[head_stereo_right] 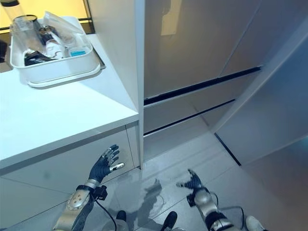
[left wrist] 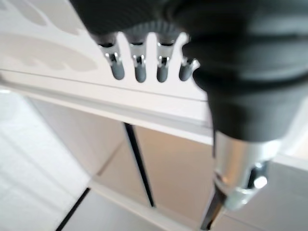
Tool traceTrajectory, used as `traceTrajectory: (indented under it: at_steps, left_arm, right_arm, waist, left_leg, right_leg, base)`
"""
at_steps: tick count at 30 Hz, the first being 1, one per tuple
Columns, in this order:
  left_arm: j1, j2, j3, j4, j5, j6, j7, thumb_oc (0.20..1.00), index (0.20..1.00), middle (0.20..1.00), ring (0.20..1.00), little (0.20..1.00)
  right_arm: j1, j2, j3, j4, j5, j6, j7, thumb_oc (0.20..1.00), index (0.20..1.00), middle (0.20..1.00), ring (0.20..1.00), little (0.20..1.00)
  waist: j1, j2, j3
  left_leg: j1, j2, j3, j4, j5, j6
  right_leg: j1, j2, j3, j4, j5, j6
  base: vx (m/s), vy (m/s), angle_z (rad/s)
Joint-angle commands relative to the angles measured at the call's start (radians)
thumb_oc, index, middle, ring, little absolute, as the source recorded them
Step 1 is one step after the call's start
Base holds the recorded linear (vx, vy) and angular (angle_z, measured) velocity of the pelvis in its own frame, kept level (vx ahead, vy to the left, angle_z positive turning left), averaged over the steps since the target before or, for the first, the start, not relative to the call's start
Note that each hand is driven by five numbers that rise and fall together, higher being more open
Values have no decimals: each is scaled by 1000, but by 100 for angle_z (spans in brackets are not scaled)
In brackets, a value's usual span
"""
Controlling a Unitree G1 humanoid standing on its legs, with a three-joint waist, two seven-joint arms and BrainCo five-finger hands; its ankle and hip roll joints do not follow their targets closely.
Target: Take the drinks into the refrigerator
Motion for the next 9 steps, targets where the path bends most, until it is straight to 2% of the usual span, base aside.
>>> traceTrajectory:
  at_steps: [1, 3, 4, 5, 6, 8, 9]
  left_arm:
    - [-50, -49, 0, 140, 126, -18, 65, 1000, 1000, 1000, 1000, 1000]
    - [-95, -83, 19, 342, 171, 5, 107, 1000, 1000, 1000, 1000, 1000]
    - [-101, -85, 20, 349, 173, 0, 108, 1000, 1000, 1000, 1000, 1000]
    - [-123, -99, 26, 452, 221, 14, 128, 1000, 1000, 1000, 1000, 1000]
    - [-159, -128, 64, 627, 230, 35, 155, 1000, 1000, 1000, 1000, 1000]
    - [-188, -147, 91, 762, 230, 50, 152, 1000, 1000, 1000, 1000, 1000]
    - [-190, -147, 93, 765, 230, 48, 152, 1000, 1000, 1000, 1000, 1000]
  right_arm:
    - [-20, 19, -23, 67, 78, -21, -11, 1000, 1000, 1000, 1000, 1000]
    - [7, 34, -32, 115, 87, -11, -10, 1000, 1000, 1000, 1000, 1000]
    - [6, 33, -32, 115, 87, -11, -10, 1000, 1000, 1000, 1000, 1000]
    - [16, 38, -27, 132, 80, -9, -11, 1000, 1000, 1000, 1000, 1000]
    - [33, 44, -14, 166, 60, 0, -13, 1000, 1000, 1000, 1000, 1000]
    - [38, 50, 0, 179, 42, 9, -11, 1000, 1000, 1000, 1000, 1000]
    - [38, 50, 1, 179, 42, 9, -11, 1000, 1000, 1000, 1000, 1000]
  waist:
    - [-9, 9, -34]
    - [-25, 15, -40]
    - [-26, 16, -40]
    - [-31, 20, -41]
    - [-44, 25, -47]
    - [-58, 26, -56]
    - [-59, 26, -56]
  left_leg:
    - [-29, -67, -15, 0, -56, 56]
    - [-22, -66, -7, 0, -58, 54]
    - [-23, -66, -7, 0, -58, 54]
    - [-14, -64, -3, 0, -63, 53]
    - [-9, -65, 3, 0, -65, 51]
    - [-12, -66, 6, 0, -64, 50]
    - [-12, -66, 6, 0, -64, 50]
  right_leg:
    - [71, -58, -13, 35, -36, 96]
    - [74, -57, -7, 37, -39, 94]
    - [73, -57, -7, 38, -39, 94]
    - [79, -53, -3, 39, -43, 93]
    - [82, -52, 2, 39, -45, 90]
    - [76, -52, 5, 41, -46, 89]
    - [76, -52, 5, 41, -46, 89]
  base:
    - [0, 0, 0]
    - [9, 22, -8]
    - [13, 18, -15]
    - [25, 18, -19]
    - [26, 24, -14]
    - [18, 19, -9]
    - [0, 0, 0]
